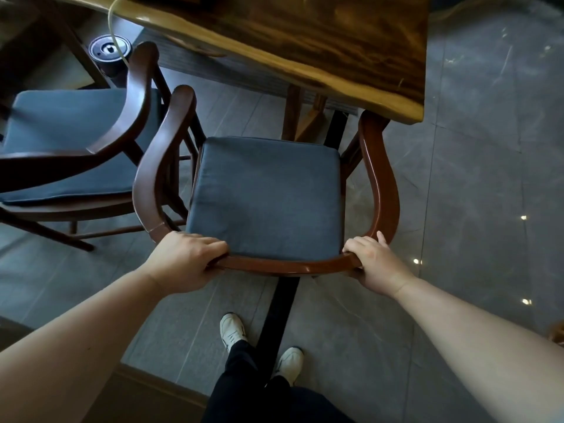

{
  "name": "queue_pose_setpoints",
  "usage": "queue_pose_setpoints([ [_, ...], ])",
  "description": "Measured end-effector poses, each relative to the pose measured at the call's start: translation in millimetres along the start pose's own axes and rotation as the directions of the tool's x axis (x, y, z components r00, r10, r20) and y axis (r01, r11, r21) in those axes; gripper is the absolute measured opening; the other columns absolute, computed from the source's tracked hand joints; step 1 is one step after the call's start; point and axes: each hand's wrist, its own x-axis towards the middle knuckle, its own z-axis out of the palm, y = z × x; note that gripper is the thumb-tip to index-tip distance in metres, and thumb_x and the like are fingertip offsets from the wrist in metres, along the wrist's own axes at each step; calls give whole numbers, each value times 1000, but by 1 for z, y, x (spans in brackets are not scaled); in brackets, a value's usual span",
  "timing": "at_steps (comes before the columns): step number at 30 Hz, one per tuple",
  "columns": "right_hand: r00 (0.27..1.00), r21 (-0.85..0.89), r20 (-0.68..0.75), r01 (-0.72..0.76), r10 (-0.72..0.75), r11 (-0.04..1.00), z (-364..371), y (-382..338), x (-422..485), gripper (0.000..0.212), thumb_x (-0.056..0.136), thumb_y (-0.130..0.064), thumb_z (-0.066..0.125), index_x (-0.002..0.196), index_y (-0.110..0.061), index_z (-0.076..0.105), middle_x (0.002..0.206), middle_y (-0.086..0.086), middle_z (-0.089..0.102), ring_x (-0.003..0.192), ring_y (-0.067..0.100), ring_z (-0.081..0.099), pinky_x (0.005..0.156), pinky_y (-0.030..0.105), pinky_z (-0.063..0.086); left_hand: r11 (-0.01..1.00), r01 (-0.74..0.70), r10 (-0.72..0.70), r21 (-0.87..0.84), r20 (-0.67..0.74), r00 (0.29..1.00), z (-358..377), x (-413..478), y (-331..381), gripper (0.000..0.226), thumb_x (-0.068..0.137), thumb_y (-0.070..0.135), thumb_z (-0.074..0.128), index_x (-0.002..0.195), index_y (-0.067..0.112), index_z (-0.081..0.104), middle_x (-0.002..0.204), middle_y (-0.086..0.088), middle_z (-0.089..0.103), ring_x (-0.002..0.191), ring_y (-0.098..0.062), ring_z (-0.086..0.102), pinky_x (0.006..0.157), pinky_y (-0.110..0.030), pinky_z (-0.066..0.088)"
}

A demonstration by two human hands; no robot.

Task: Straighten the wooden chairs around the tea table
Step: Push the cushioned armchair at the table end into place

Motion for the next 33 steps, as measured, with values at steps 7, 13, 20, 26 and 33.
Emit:
queue_pose_setpoints([
  [7,995,-74,94,52,-45,996,-21,13,13,24,80,-28,70,91,-24,49,94,-5,55,99,18,50,110,62,17,999,49,-50,-20,-62,997,3,11,11,22,72,42,52,77,21,59,64,7,60,55,-26,59,50,-30,45],
  [13,996,-86,87,20,-13,996,-21,19,12,25,80,-29,71,91,-25,49,95,-4,55,99,17,51,110,61,17,997,67,-68,-27,-69,995,6,16,17,24,73,42,51,78,21,59,64,7,60,55,-26,59,50,-30,45],
  [20,989,-100,148,10,5,995,-39,3,11,41,79,-31,71,115,-27,52,117,-6,59,113,15,50,110,42,29,986,164,-164,2,16,986,0,16,27,24,72,41,58,85,21,56,71,5,61,66,-27,62,59,-35,50],
  [26,943,-99,200,288,-264,952,-76,-72,19,89,71,-76,54,140,-23,36,144,-4,44,135,11,33,116,47,19,966,240,-241,93,-6,971,-31,-7,36,66,74,62,51,118,14,57,105,-3,67,99,-26,63,87,-41,51],
  [33,863,-182,120,506,-491,843,-99,-174,73,83,77,-73,52,142,-25,33,147,-4,39,137,11,30,117,44,15,920,350,-332,175,-123,935,-87,-54,9,63,76,61,52,117,14,59,111,-3,66,103,-26,60,93,-36,40],
])
